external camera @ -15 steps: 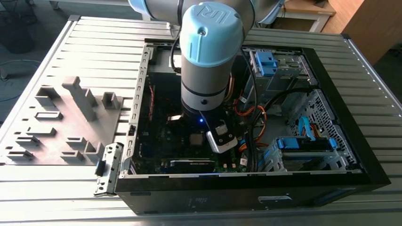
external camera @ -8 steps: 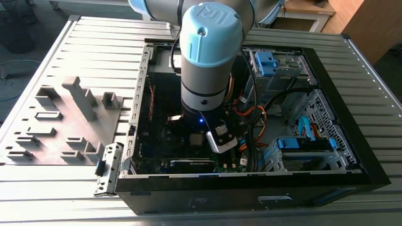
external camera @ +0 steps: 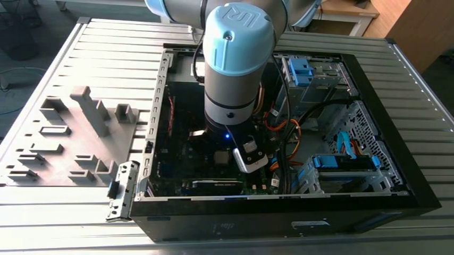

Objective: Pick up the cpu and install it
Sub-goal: 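Place the cpu into insertion slot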

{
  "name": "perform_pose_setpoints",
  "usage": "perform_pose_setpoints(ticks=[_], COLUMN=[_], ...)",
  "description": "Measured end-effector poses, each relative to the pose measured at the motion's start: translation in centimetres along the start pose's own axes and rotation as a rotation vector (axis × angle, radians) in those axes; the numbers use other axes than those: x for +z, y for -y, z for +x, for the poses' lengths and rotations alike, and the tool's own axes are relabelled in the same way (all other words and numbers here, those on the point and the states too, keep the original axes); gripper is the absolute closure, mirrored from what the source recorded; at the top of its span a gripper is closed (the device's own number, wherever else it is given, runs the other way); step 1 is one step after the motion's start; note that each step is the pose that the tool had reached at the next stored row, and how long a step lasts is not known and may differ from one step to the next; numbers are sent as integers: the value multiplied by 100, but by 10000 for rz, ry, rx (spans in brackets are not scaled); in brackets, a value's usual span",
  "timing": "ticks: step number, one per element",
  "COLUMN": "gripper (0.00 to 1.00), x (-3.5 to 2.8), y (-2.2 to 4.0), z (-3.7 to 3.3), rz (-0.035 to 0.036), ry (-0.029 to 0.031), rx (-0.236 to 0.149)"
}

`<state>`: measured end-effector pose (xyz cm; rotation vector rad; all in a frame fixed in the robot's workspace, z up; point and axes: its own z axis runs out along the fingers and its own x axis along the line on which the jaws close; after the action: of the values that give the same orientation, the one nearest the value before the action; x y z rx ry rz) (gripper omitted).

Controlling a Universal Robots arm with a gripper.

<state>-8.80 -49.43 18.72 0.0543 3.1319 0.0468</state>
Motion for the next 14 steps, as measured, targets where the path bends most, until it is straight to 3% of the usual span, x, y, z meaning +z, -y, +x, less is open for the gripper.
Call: perform_pose_setpoints(ticks=[2,3,14], gripper=[52,46,46], x=[1,1,-1], y=[0,0,1], z=[-1,0,0], rz=[-2,-1,29], ry=[2,0,-2], rx=[-1,-1,0])
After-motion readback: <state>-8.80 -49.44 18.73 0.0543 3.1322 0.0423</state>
